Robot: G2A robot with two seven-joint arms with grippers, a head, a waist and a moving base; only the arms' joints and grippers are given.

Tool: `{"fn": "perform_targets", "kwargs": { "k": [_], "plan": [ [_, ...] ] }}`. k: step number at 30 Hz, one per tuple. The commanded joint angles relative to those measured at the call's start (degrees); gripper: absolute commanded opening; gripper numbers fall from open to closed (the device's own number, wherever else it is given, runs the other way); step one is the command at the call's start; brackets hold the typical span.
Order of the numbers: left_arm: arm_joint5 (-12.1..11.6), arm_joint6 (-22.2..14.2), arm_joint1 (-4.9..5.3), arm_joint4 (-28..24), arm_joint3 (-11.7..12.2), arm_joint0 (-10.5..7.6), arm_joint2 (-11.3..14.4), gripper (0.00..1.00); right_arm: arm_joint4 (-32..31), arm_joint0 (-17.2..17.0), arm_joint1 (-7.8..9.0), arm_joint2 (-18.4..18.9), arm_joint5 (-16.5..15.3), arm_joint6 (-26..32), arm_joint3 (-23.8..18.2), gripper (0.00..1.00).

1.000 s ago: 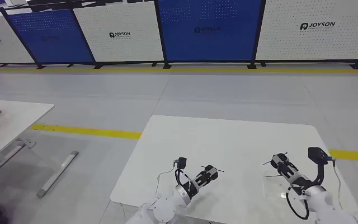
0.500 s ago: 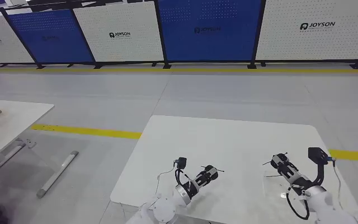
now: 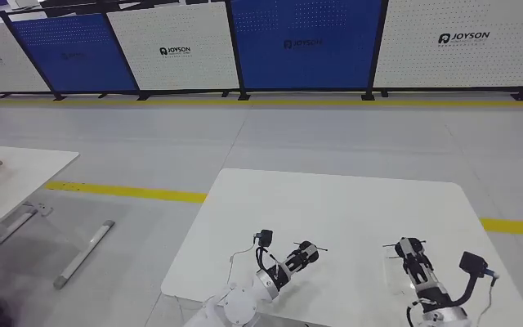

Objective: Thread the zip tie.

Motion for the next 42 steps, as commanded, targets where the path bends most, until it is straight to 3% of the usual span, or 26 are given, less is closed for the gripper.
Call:
{"fn": "perform_targets", "kwargs": {
  "k": [1, 11, 14, 19, 20, 26, 30, 34, 37, 42],
  "plan": [
    [0.0, 0.0, 0.0, 0.0, 0.0, 0.0, 0.0, 0.0, 1.1, 0.0, -0.13, 0.0, -0.5, 0.2, 0.4, 0.0],
    [0.3, 0.7, 0.0, 0.8, -0.6, -0.16, 0.0, 0.0, 1.1, 0.0, -0.13, 0.0, -0.5, 0.2, 0.4, 0.0],
    [2.2, 3.8, 0.0, 5.6, -2.7, 0.01, 0.4, 0.0, 1.1, 0.0, -0.13, 0.0, -0.5, 0.2, 0.4, 0.0],
    [9.1, 7.4, -0.34, 13.5, -5.7, -0.68, 2.6, 0.0, 1.1, 0.0, -0.13, 0.0, -0.5, 0.2, 0.4, 0.0],
    [9.5, 7.6, -0.38, 13.7, -5.8, -0.72, 2.7, 0.0, 1.1, 0.0, -0.13, 0.0, -0.5, 0.2, 0.4, 0.0],
    [9.5, 7.6, -0.38, 13.7, -5.8, -0.72, 2.7, 0.0, -0.3, 0.2, -0.19, 0.2, -0.5, 0.8, 0.2, 0.0],
    [9.5, 7.6, -0.38, 13.7, -5.8, -0.72, 2.7, 0.0, -1.6, -1.6, -0.07, 1.5, -3.5, 3.8, -0.2, 0.0],
    [9.5, 7.6, -0.38, 13.7, -5.8, -0.72, 2.7, 0.0, -4.1, -4.1, -0.45, 0.9, -5.8, 0.8, 0.9, 0.0],
    [9.5, 7.6, -0.38, 13.7, -5.8, -0.72, 2.7, 0.0, -3.5, -4.3, -0.97, 0.0, -7.6, -1.3, 2.7, 0.0],
    [9.5, 7.6, -0.38, 13.7, -5.8, -0.72, 2.7, 0.0, 0.9, -2.7, -1.42, -0.2, -10.5, 1.0, 5.0, 0.0]
  ]
}}
